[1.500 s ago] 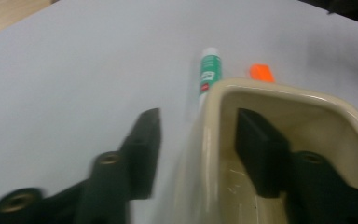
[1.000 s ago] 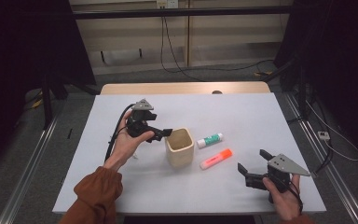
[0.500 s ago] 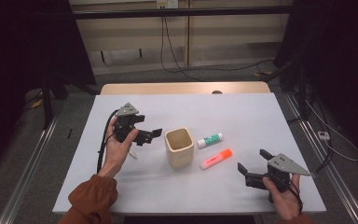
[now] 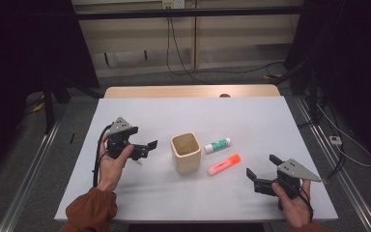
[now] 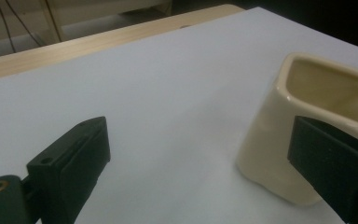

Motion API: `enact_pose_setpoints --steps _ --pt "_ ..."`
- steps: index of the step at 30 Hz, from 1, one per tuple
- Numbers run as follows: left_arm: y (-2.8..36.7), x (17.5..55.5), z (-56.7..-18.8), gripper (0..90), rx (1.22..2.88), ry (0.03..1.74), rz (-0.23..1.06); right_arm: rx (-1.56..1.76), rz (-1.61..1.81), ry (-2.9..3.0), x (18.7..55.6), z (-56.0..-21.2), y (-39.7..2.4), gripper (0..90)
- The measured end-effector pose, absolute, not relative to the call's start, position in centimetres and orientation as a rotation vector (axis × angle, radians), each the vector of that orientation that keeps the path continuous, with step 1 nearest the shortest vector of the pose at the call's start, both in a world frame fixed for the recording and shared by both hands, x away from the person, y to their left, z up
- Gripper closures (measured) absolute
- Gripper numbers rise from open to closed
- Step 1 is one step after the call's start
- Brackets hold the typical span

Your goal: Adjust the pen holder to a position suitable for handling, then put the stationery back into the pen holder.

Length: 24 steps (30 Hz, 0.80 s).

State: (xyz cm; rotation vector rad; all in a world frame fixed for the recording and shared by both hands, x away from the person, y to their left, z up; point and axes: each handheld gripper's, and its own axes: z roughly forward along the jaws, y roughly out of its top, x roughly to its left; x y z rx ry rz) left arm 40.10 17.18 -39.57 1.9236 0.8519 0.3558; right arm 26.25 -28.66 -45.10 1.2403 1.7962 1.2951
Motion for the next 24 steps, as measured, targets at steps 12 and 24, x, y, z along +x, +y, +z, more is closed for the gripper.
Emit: enact_pose_setpoints --steps 12,24 --pt "19.3 39.4 -41.3 7.3 1.923 0.937 0.322 1.241 1.296 1.796 26.3 -45.1 -28.8 3.5" --pt "20.0 40.1 -42.6 32.9 1.958 0.969 0.284 1.244 1.302 1.794 26.2 -45.1 -28.8 3.3"
